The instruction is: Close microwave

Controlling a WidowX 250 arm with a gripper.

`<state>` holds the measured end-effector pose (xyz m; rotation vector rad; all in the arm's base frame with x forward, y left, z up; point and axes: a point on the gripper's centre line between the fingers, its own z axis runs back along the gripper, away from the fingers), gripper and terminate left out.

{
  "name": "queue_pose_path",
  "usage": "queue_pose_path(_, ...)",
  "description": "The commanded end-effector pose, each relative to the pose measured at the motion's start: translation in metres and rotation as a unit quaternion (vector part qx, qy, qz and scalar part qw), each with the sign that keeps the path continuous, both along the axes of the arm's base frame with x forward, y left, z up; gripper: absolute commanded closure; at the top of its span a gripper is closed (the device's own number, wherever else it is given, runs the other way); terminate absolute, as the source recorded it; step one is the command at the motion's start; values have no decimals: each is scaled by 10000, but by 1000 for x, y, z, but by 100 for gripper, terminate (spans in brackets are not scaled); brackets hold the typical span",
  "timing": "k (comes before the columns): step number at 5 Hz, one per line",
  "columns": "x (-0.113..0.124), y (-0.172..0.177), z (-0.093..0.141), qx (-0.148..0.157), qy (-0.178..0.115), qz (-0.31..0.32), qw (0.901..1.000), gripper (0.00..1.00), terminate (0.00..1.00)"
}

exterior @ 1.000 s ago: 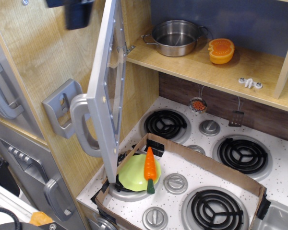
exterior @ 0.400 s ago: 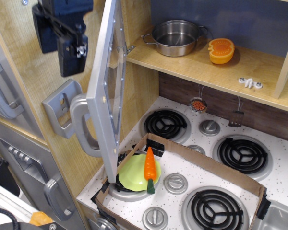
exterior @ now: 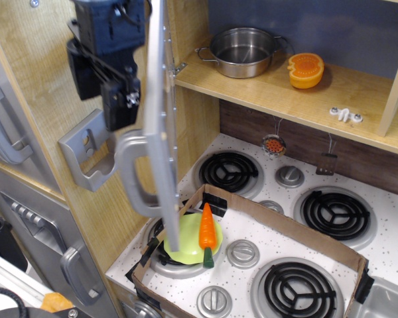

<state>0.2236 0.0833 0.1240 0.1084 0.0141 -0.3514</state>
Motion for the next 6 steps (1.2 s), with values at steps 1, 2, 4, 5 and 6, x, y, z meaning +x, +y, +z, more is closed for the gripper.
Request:
queue_pose_path(1,15,-15,-23,-505,-438,49,9978,0,0)
queue_pose_path(2,29,-32,-30,-714,-911,53,9933,0,0)
queue_pose_path(4,72,-64,-47,-1119,-1497,-424,9815,0,0)
queue_pose_path(5,90,-77,-42,-1169,-1597,-672,9779,0,0)
queue_pose_path(6,104,-87,-39,-1187,-1731,-815,9743,0,0)
